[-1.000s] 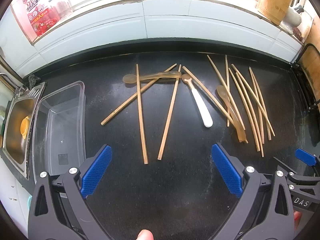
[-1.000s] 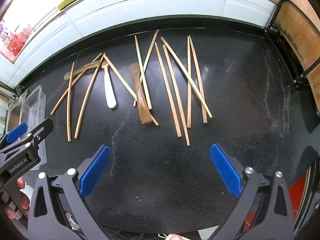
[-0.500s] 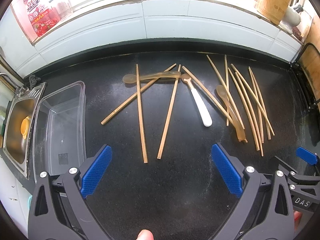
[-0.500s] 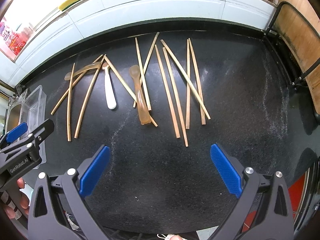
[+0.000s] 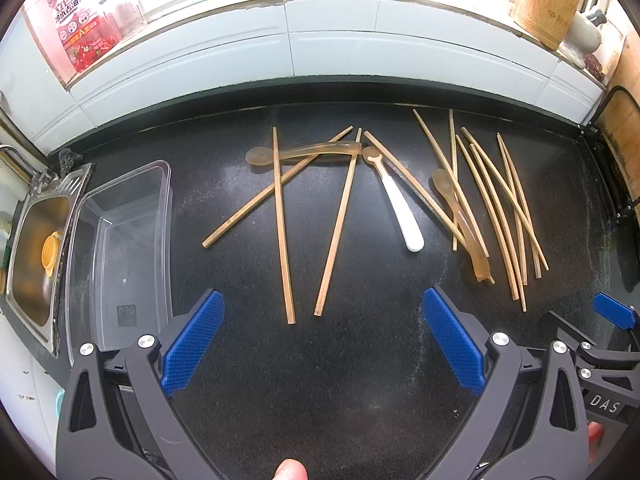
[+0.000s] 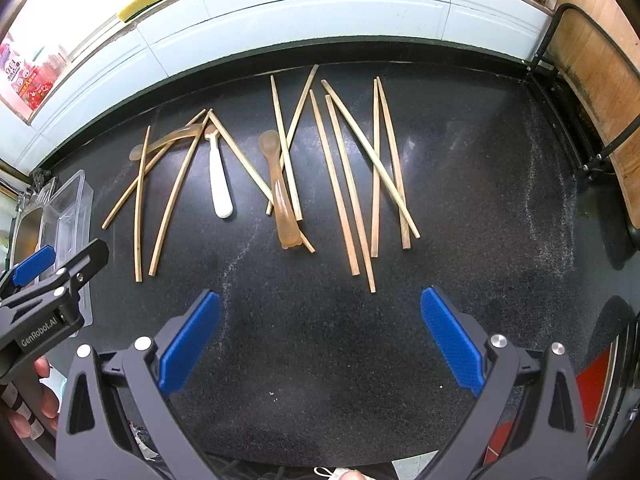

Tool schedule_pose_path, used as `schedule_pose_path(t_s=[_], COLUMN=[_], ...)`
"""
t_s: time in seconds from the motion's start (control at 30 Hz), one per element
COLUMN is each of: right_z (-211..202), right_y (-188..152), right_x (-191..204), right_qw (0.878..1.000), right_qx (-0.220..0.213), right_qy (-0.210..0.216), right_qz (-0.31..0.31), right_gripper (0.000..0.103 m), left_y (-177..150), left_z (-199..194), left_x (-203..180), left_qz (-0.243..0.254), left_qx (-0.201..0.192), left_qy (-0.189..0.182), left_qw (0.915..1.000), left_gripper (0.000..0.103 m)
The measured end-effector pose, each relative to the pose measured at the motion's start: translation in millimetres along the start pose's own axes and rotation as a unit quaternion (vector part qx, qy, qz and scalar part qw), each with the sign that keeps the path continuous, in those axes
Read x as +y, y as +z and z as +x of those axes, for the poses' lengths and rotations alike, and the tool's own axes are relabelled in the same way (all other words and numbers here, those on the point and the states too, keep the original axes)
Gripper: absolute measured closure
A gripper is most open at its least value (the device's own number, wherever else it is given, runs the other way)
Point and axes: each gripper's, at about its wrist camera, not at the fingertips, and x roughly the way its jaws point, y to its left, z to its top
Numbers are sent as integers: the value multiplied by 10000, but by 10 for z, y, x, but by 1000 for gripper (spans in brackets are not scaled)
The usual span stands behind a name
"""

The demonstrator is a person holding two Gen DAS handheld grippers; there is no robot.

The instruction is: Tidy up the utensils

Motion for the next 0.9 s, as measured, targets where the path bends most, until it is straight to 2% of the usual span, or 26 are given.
schedule_pose_path(t_s=[0.27, 0.73, 0.9], right_z=[34, 216, 278], right_y=[32, 209, 398], right_x=[19, -83, -316], right_qw=[10000, 9997, 9994], right_qx=[47, 192, 136], right_qy=[-29, -117, -225], right_qz=[-34, 21, 226], right_gripper=[5, 5, 5], left_y=[22, 322, 453], left_z=[46, 265, 382], left_x=[29, 231, 345], left_qz=[-18, -263, -387], left_qx=[53, 110, 181], left_qy=[16, 140, 55], left_qw=[10000, 9995, 9991], left_gripper=[6, 6, 6])
